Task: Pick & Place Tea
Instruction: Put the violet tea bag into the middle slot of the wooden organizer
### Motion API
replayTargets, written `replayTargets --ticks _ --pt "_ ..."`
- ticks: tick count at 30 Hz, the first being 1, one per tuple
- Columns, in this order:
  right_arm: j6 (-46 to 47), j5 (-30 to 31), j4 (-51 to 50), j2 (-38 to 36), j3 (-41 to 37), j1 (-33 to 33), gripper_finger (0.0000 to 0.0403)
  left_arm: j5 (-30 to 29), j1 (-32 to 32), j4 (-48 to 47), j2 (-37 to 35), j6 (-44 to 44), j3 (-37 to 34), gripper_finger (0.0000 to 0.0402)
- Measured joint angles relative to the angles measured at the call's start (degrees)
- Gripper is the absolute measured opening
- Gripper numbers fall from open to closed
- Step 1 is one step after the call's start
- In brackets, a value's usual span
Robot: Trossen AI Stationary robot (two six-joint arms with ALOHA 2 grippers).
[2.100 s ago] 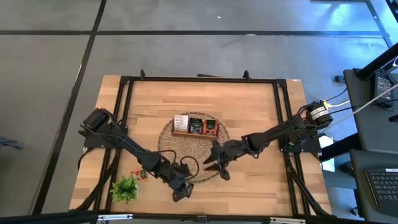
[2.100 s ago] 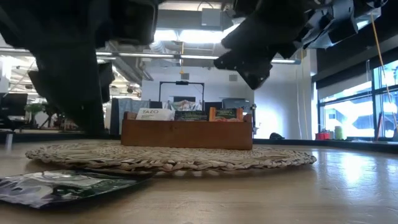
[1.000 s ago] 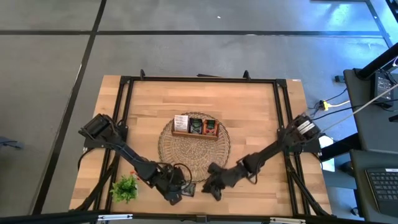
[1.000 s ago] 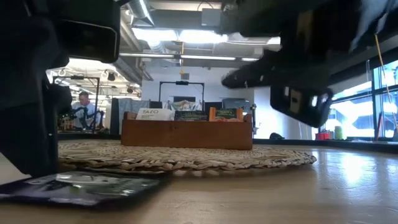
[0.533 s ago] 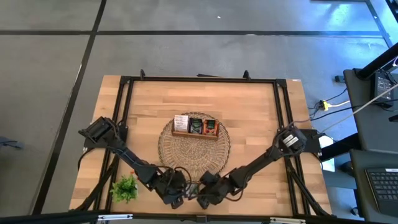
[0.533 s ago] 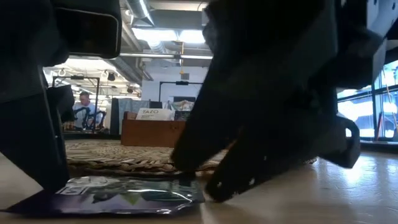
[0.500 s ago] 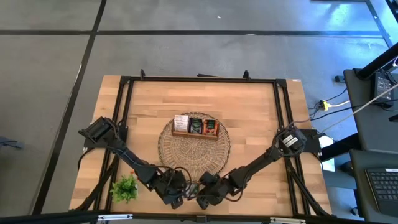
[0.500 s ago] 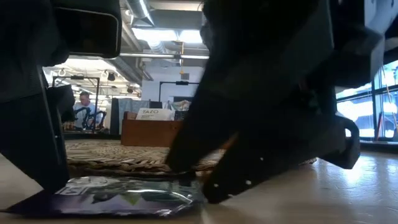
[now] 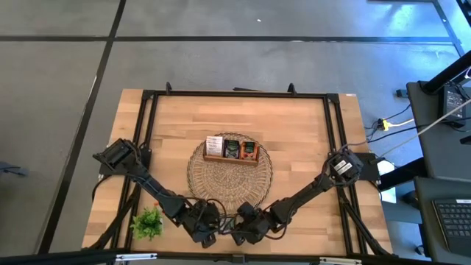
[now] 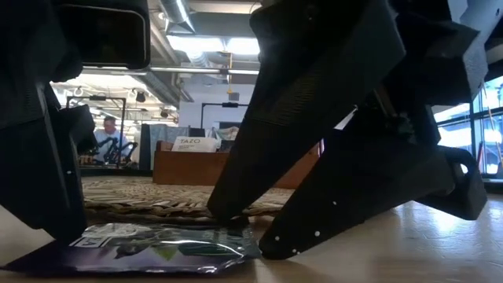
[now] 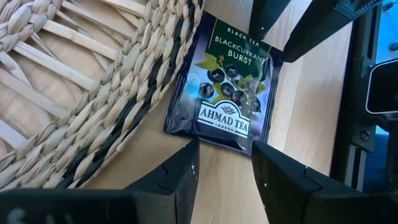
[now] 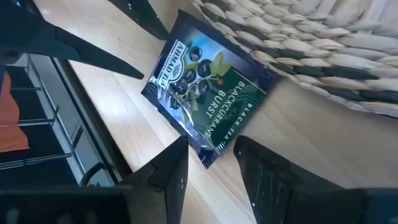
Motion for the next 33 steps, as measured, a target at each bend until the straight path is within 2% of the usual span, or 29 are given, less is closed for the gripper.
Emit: replayTargets --ticks 19,33 --pt "4.3 0.4 -0.8 0.1 0.9 -0.5 0.0145 -2.4 0.0 0.0 0.1 1.8 -0.1 0.0143" --pt "2.7 -1.0 0.5 0.1 0.8 -1.6 0.0146 -1.4 1.5 5.6 2.9 4.9 0.0 0.0143"
